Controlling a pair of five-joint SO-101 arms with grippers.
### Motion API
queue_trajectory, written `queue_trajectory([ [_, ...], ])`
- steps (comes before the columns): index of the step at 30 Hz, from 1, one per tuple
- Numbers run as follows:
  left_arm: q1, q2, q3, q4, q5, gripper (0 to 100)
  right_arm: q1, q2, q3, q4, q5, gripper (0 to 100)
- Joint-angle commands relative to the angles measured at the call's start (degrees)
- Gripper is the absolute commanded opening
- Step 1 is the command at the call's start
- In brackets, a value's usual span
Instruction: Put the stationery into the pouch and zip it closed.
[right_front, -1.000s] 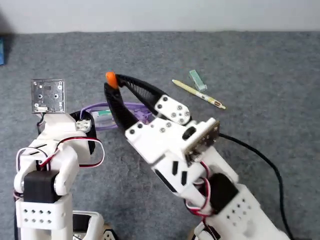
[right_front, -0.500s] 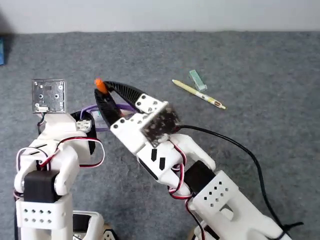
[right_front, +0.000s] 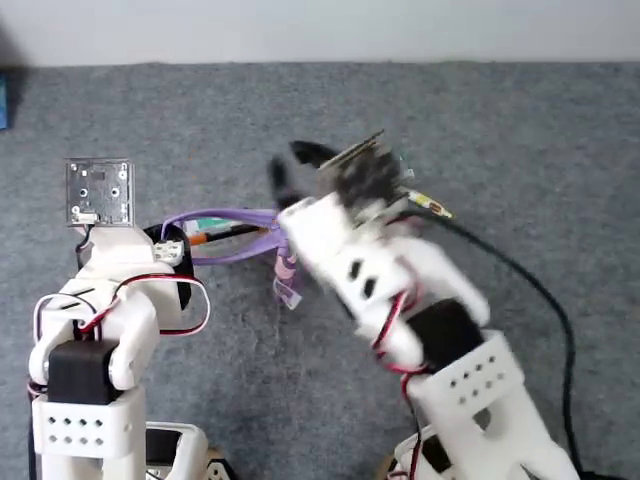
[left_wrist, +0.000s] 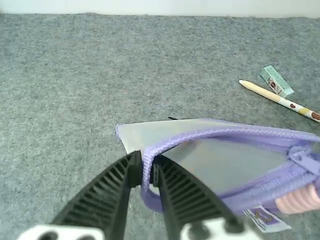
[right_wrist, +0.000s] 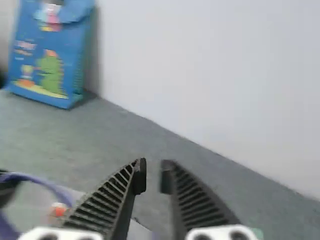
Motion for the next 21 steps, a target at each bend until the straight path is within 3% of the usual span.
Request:
queue_trajectory([
  [1, -0.09, 0.70, 0.13, -0.53, -0.53, 1, 9.10, 4.53, -5.89, 6.99, -0.53, 7.1],
  [5, -0.09, 0.70, 0.13, -0.53, -0.53, 1, 15.78, 14.02, -11.08, 14.20, -0.88, 13.4],
  [10, -0.09, 0.70, 0.13, -0.26, -0.53, 1, 20.79, 28.09, -18.46, 17.80, -0.53, 14.3],
  [21, 0.09, 0.70, 0.13, -0.62, -0.53, 1, 22.11, 61.23, -43.08, 22.64, 2.90, 14.4],
])
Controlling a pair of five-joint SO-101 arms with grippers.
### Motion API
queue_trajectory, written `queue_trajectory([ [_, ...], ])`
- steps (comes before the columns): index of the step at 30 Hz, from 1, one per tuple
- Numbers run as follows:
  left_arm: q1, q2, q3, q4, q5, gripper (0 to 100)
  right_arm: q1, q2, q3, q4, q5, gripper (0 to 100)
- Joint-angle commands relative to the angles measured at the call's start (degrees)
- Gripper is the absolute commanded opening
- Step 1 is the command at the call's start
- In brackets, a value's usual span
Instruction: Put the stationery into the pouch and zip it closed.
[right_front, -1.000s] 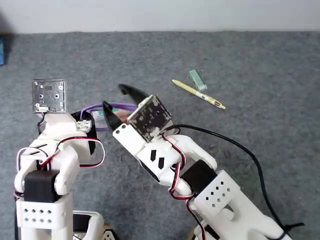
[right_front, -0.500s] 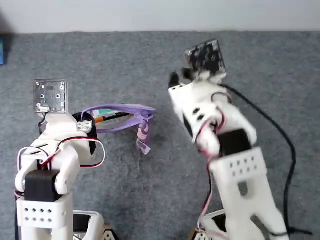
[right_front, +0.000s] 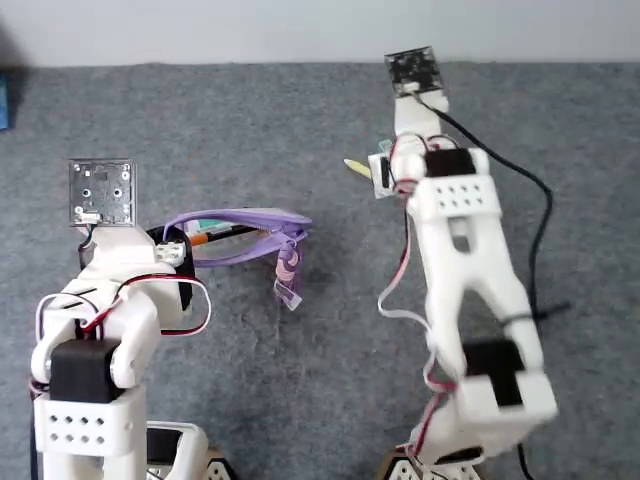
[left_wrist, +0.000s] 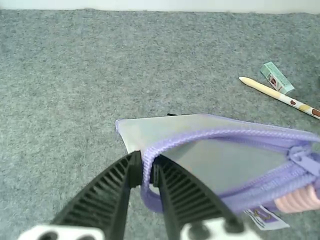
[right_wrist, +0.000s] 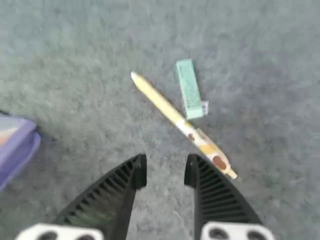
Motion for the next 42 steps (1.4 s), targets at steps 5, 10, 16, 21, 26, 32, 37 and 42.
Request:
queue_trajectory([
  [5, 0.00, 0.70, 0.13, -0.88, -0.53, 1, 0.75, 19.30, -22.77, 0.75, 2.99, 14.4],
  [10, -0.09, 0.70, 0.22, -0.62, -0.53, 1, 1.01, 30.37, -34.90, 0.75, 6.24, 16.1],
  [16, 0.09, 0.70, 0.31, -0.62, -0.53, 1, 2.59, 40.40, -46.33, 3.30, 8.00, 28.1],
  [21, 0.26, 0.70, 0.31, -0.70, -0.53, 1, 4.53, 48.66, -55.21, 4.44, 8.00, 25.5],
  [26, 0.26, 0.70, 0.31, -0.62, -0.62, 1, 4.70, 57.10, -63.56, 4.79, 8.09, 25.2],
  [32, 0.00, 0.70, 0.40, -0.53, -0.62, 1, 3.47, 63.16, -68.04, 4.88, 8.18, 16.2],
  [37, 0.00, 0.70, 0.40, -0.53, -0.62, 1, 3.56, 63.25, -71.74, 7.78, 8.18, 2.8],
  [42, 0.09, 0.70, 0.40, -0.53, -0.62, 1, 3.21, 63.25, -83.60, 20.00, 7.74, 1.0],
])
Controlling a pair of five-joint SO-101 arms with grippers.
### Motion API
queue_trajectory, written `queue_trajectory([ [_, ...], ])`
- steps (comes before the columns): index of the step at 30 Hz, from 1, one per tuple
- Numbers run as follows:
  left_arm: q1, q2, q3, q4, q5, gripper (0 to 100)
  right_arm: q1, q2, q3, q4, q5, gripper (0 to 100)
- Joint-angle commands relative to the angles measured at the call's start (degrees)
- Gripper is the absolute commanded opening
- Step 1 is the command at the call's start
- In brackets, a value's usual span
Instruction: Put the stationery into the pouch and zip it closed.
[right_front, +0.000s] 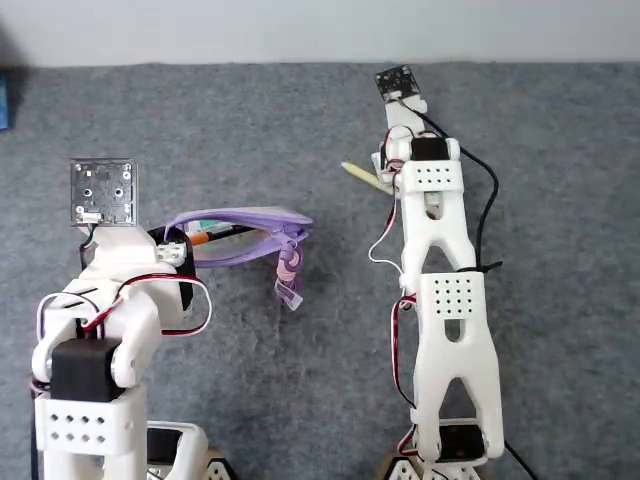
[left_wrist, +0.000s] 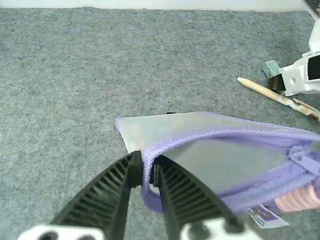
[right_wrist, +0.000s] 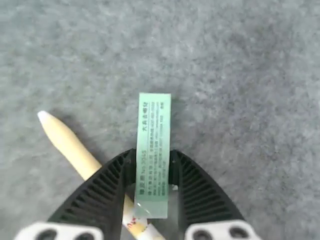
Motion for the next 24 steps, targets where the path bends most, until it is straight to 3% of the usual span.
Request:
queue_trajectory([
  [1, 0.09, 0.70, 0.31, -0.53, -0.53, 1, -0.75, -1.27, -11.08, 8.75, 0.00, 0.9],
  [6, 0.18, 0.79, 0.31, -0.62, -0.53, 1, -0.66, -4.26, -15.56, 18.95, -0.26, 0.8],
  [12, 0.18, 0.79, 0.31, -0.62, -0.44, 1, -1.01, -12.18, -15.47, 29.41, -5.98, 0.8],
  [24, 0.26, 1.05, 0.31, -0.62, -0.44, 1, -2.51, -29.49, -9.85, 30.20, -8.18, 0.7],
])
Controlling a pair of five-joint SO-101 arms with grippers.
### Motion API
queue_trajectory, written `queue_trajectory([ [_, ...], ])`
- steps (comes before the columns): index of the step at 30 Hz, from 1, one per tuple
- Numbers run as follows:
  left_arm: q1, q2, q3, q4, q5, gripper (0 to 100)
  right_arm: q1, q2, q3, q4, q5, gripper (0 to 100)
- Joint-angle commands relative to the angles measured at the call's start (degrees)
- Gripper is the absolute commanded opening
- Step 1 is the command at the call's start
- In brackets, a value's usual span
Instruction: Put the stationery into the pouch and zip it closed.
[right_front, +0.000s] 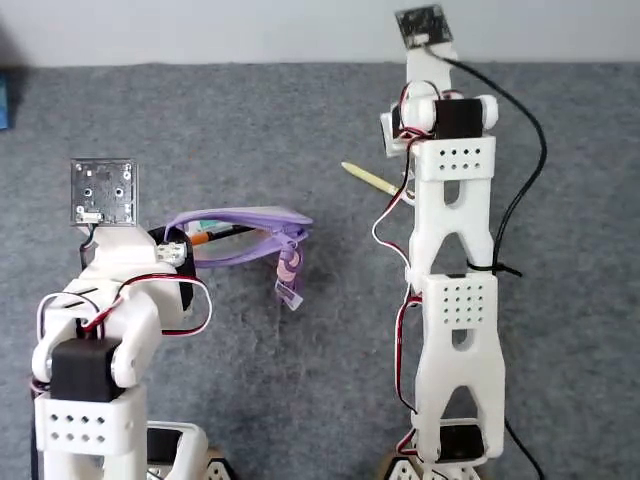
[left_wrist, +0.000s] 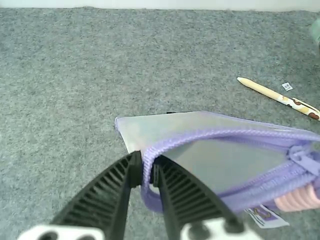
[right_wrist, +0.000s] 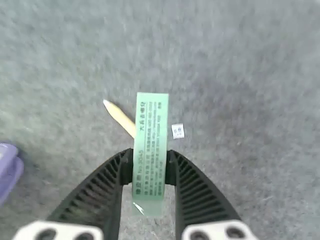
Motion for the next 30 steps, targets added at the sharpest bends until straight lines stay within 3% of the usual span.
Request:
queue_trajectory([
  [1, 0.26, 1.05, 0.22, -0.62, -0.44, 1, -1.63, -12.26, 5.27, 2.77, -0.97, 0.7],
  [10, 0.26, 1.05, 0.22, -0.62, -0.44, 1, -13.05, -50.15, 45.45, 2.42, -1.23, 0.7],
  [17, 0.26, 1.05, 0.22, -0.70, -0.44, 1, -24.40, -72.04, 64.35, 2.33, -3.78, 0.7],
  [24, 0.26, 1.05, 0.22, -0.70, -0.44, 1, -36.26, -77.93, 73.41, 2.24, -11.43, 0.7],
  [30, 0.26, 1.05, 0.22, -0.62, -0.44, 1, -42.24, -75.82, 76.31, -1.01, -13.19, 0.7],
])
